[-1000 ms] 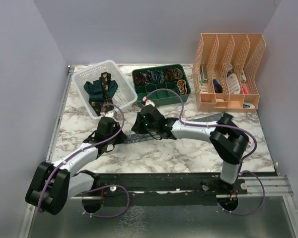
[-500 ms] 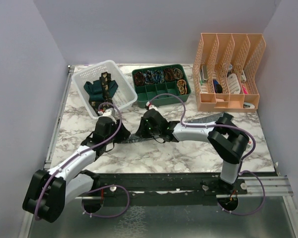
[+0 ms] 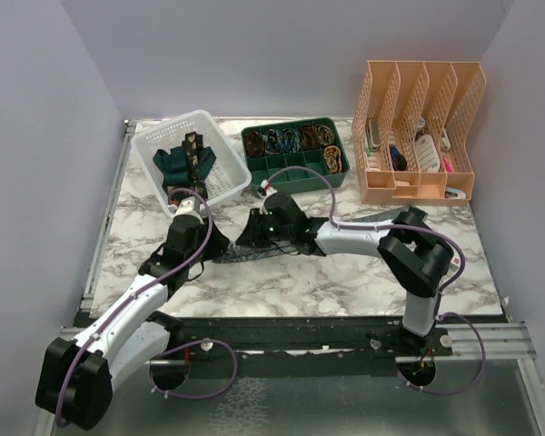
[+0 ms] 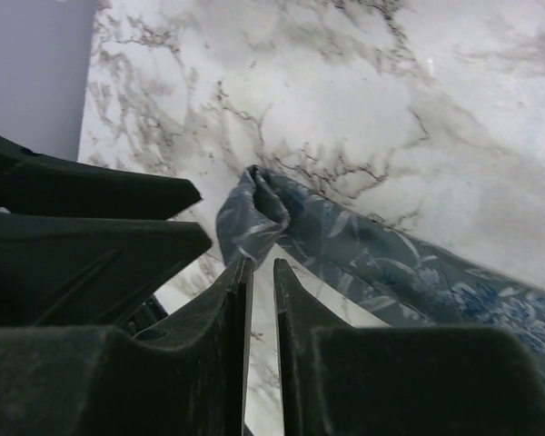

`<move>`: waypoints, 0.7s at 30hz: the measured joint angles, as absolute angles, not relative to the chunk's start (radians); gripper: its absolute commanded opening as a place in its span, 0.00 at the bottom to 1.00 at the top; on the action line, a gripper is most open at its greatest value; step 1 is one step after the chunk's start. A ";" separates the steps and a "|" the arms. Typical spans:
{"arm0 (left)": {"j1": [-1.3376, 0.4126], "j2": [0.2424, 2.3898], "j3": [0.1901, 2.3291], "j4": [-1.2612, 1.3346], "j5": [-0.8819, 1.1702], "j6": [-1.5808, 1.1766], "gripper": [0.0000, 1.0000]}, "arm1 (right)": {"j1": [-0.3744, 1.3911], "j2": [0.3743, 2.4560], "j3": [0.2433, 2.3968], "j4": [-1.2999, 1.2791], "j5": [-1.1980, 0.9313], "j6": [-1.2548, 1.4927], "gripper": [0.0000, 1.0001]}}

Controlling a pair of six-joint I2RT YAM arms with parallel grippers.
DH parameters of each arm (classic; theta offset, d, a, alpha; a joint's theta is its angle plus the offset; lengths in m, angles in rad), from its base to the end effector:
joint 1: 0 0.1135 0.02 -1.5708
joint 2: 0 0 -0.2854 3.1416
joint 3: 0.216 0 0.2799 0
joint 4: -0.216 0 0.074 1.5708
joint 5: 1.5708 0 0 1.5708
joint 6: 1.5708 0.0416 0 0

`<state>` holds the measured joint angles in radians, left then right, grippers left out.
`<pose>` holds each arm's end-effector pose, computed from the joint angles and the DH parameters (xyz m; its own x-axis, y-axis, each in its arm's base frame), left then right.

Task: Roll the ties
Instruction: Roll the tie at the center of the board.

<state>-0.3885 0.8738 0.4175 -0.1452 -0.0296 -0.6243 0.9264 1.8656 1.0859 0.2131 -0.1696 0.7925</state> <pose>0.1892 -0.0761 0.2003 -0.6330 -0.3722 -0.6788 -0.0172 0.8834 -0.4683 0.2566 0.3532 0.1753 -0.8484 0.0393 -0.5278 -0.3837 0.6413 0.6644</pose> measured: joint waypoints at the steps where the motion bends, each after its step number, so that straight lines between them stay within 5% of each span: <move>1: -0.389 0.875 0.418 -0.152 -0.033 -0.628 0.37 | 0.926 1.869 1.094 0.221 -0.182 0.793 0.23; 11: -0.389 0.854 0.418 -0.219 -0.118 -0.655 0.15 | 0.931 1.909 1.182 0.244 -0.278 0.787 0.22; 21: -0.389 0.883 0.429 -0.332 -0.247 -0.688 0.16 | 0.951 2.004 1.246 0.216 -0.314 0.781 0.21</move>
